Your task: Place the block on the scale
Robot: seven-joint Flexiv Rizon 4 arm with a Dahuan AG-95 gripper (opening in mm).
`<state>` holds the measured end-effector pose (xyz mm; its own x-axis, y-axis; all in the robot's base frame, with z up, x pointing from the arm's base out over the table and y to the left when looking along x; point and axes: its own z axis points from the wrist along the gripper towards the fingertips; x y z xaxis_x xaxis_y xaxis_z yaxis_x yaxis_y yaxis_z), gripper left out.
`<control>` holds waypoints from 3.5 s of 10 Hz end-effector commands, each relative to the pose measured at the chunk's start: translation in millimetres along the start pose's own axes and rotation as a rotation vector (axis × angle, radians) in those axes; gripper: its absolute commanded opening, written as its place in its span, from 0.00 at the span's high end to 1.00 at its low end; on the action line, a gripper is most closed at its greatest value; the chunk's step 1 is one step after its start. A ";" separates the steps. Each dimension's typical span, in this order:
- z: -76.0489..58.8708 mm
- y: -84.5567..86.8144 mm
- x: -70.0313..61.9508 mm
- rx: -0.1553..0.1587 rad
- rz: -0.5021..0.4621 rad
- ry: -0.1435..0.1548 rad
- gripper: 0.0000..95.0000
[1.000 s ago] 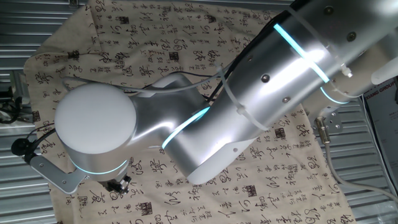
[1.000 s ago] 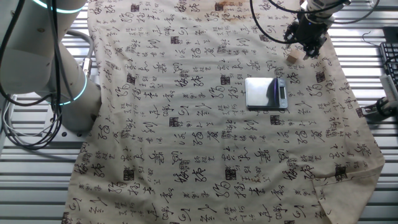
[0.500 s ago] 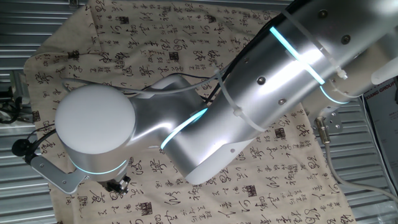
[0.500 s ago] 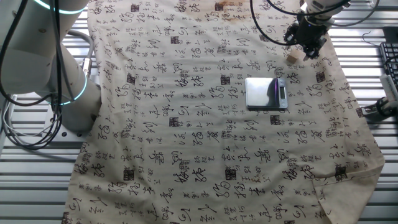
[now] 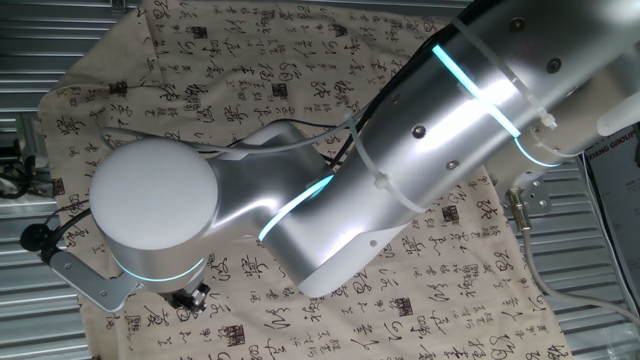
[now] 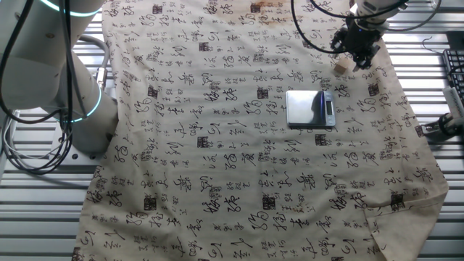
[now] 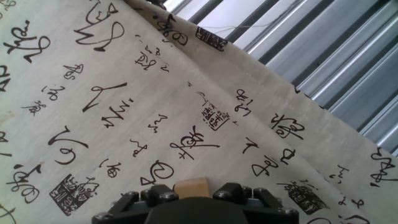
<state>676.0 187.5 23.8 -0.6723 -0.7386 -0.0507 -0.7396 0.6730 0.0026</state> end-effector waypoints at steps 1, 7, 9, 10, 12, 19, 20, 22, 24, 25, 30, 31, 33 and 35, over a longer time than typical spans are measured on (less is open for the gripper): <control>-0.4 0.3 0.0 -0.001 0.002 0.001 0.40; 0.4 0.2 0.0 0.007 0.007 -0.005 0.60; 0.5 0.2 0.0 0.011 0.010 -0.005 0.60; 0.5 0.2 0.0 0.013 0.011 -0.005 0.60; 0.5 0.2 0.0 0.016 0.013 -0.006 0.80; 0.5 0.2 0.0 0.014 0.038 -0.005 1.00; 0.5 0.2 0.0 0.013 0.039 -0.004 1.00; -0.2 0.3 0.0 0.015 0.043 0.009 1.00; -6.0 0.6 0.1 0.011 0.053 0.019 1.00; -11.5 1.2 0.3 0.008 0.058 0.021 1.00; -25.5 3.3 3.3 0.007 0.080 0.022 1.00; -27.0 3.2 3.7 0.006 0.083 0.023 1.00; -31.0 3.1 5.3 0.008 0.094 0.023 1.00; -29.8 2.5 13.4 0.008 0.142 0.017 1.00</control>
<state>664.6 179.0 52.3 -0.7665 -0.6415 -0.0304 -0.6418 0.7669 0.0012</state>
